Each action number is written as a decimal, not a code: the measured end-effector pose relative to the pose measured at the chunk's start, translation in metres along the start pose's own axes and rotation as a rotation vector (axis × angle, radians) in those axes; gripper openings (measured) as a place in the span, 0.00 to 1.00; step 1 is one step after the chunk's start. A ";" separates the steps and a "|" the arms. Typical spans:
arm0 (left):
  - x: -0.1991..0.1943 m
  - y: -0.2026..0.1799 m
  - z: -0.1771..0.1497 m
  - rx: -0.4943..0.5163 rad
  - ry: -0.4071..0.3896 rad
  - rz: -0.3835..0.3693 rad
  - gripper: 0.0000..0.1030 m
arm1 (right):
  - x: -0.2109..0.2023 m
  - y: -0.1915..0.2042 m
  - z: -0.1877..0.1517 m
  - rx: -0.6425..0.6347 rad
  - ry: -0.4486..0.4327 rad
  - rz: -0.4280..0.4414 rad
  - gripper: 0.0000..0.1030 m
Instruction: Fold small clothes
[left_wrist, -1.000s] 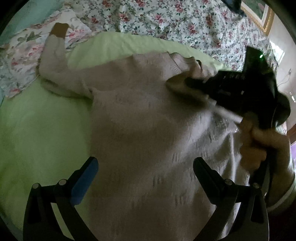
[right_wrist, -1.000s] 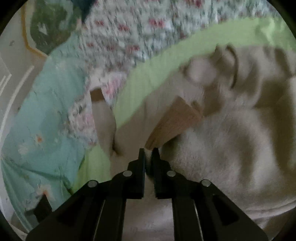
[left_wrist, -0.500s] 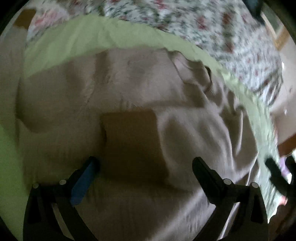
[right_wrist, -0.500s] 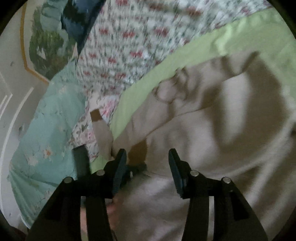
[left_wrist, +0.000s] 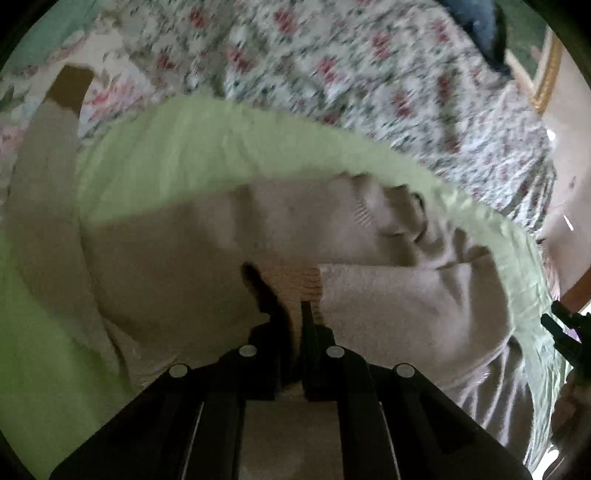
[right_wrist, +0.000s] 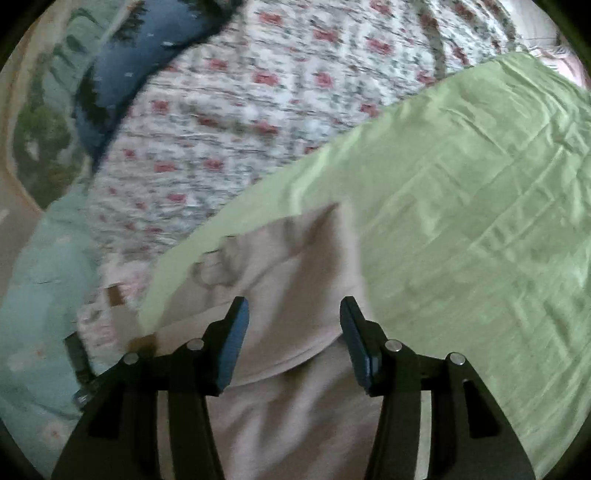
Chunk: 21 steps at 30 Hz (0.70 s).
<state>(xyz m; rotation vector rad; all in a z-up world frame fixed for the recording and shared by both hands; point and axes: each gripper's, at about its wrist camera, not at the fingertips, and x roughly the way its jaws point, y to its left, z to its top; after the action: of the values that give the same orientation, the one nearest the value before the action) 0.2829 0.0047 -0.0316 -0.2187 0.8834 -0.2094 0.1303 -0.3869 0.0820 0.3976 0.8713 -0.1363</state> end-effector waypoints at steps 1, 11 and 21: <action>0.001 0.003 -0.002 -0.011 0.007 -0.009 0.06 | 0.007 -0.004 0.004 0.001 0.020 -0.014 0.52; 0.005 -0.005 -0.011 0.021 0.020 -0.017 0.06 | 0.119 -0.021 0.016 -0.092 0.254 -0.085 0.11; 0.024 -0.032 -0.009 0.077 0.006 -0.025 0.06 | 0.099 -0.041 0.030 -0.128 0.191 -0.193 0.10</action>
<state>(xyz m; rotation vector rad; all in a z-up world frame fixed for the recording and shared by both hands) 0.2873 -0.0330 -0.0461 -0.1579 0.8769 -0.2664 0.2038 -0.4320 0.0121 0.2081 1.1009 -0.2221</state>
